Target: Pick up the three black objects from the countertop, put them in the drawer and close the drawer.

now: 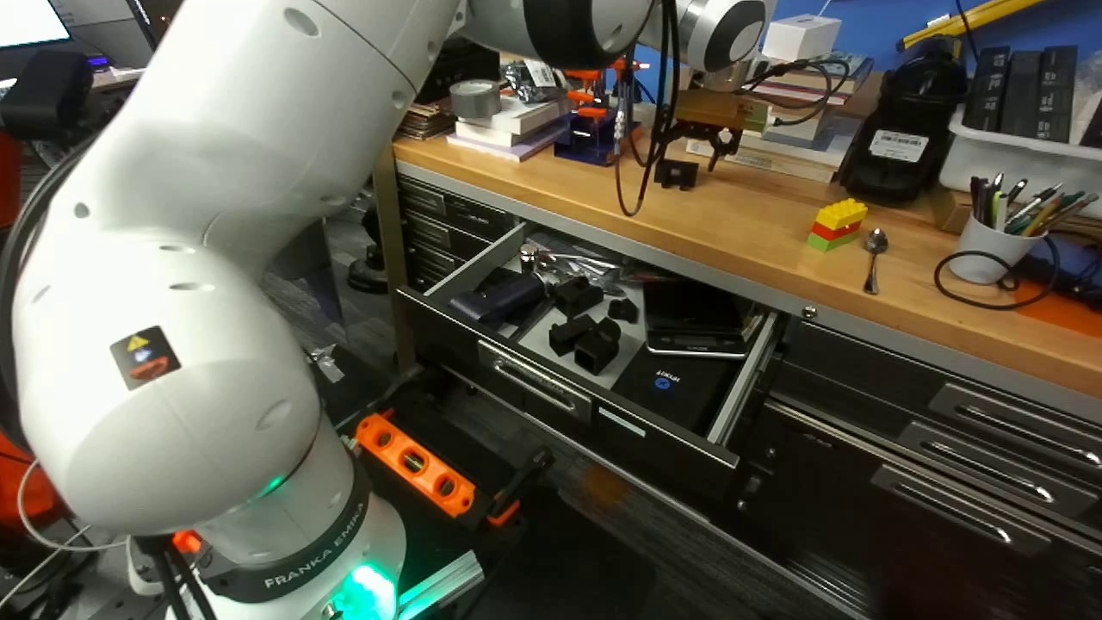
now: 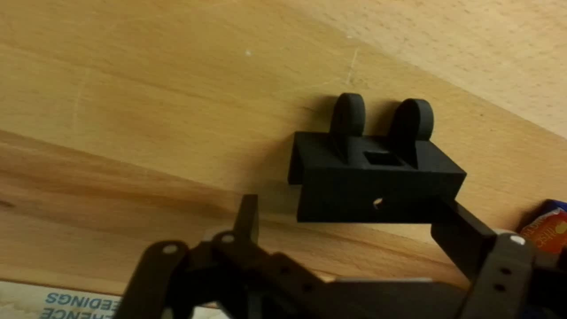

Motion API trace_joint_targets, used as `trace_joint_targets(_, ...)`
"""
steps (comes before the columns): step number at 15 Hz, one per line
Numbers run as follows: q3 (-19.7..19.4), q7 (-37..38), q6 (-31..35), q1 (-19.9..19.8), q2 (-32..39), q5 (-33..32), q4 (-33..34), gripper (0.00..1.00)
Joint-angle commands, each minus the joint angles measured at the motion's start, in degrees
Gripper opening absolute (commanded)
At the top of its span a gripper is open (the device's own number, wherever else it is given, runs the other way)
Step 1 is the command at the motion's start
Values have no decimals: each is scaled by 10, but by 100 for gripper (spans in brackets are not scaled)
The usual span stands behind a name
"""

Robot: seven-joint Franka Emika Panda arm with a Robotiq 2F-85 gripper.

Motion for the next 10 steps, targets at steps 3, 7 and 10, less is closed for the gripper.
trace_joint_targets(3, -9, 47, -69, 13, 27, -2, 61, 100)
trace_joint_targets(7, -14, 76, -79, 19, 27, -3, 67, 100)
trace_joint_targets(10, -18, 98, -82, 25, 26, -5, 69, 100)
